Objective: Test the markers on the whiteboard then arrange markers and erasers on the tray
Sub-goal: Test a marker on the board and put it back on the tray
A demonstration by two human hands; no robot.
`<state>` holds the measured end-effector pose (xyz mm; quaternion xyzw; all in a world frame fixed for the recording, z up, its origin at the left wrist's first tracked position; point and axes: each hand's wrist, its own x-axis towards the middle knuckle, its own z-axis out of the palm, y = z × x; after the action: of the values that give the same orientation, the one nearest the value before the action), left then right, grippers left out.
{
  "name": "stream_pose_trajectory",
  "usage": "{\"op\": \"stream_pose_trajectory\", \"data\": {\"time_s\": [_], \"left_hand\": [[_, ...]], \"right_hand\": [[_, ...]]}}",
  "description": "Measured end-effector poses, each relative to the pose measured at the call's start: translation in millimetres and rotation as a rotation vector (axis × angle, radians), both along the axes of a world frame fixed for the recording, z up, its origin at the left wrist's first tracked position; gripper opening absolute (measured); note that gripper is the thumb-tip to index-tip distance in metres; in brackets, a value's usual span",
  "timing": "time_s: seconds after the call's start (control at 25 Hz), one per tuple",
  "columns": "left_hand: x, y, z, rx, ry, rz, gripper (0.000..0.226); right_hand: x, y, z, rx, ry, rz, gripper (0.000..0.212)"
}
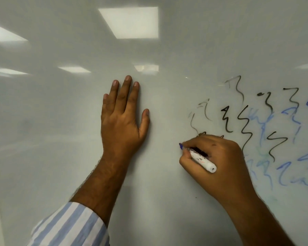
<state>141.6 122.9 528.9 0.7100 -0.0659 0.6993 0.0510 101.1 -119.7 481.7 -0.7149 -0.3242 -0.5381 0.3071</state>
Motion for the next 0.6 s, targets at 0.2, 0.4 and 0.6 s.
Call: {"op": "stream_pose_trajectory", "data": {"time_s": [0.2,0.4,0.6], "left_hand": [[1,5,-7,0.016,0.006,-0.006,0.068],[-1,8,-17,0.021,0.001,-0.008,0.067],[-3,13,-30,0.020,0.010,-0.012,0.067]], "right_hand": [[5,50,-16,-0.006,-0.113,-0.005,0.017],[9,43,-20,0.106,-0.123,-0.012,0.009],[-2,23,-62,0.172,0.056,0.042,0.005]]}}
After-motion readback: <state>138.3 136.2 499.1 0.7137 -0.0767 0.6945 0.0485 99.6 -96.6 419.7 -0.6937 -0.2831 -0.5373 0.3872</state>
